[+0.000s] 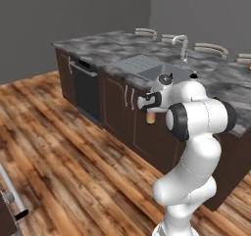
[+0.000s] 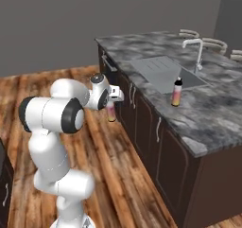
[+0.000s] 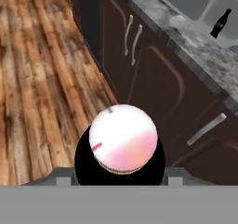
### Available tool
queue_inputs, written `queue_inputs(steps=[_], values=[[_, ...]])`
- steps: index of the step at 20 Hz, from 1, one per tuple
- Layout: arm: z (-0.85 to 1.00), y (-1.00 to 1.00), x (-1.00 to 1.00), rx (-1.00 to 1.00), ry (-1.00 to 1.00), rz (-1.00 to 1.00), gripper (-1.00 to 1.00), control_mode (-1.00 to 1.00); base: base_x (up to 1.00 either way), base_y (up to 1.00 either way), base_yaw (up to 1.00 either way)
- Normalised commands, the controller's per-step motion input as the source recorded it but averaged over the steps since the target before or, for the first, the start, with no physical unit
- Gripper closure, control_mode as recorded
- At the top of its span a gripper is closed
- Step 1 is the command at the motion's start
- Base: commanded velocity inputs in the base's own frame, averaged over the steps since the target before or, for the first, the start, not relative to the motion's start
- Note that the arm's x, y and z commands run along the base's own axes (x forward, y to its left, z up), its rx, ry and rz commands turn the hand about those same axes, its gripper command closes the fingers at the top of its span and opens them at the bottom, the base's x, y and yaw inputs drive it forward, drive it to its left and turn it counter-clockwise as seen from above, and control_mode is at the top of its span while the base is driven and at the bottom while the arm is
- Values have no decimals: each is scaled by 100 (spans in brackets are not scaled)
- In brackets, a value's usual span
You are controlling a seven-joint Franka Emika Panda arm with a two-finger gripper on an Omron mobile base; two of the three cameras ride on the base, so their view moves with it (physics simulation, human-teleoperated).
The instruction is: Place the large bottle from the dining counter next to the other large bottle outside the sink, and place the small bottle from the dining counter next to the other small bottle inside the sink.
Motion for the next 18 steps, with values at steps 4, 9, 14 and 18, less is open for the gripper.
queue_inputs(steps=[4, 9, 14, 18], values=[[0, 0, 0, 0, 0, 0, 100, 100, 24, 56, -34], [0, 0, 0, 0, 0, 0, 100, 100, 34, 21, -31], [0, 0, 0, 0, 0, 0, 100, 100, 38, -6, -23], [0, 0, 0, 0, 0, 0, 100, 100, 37, -16, -23]])
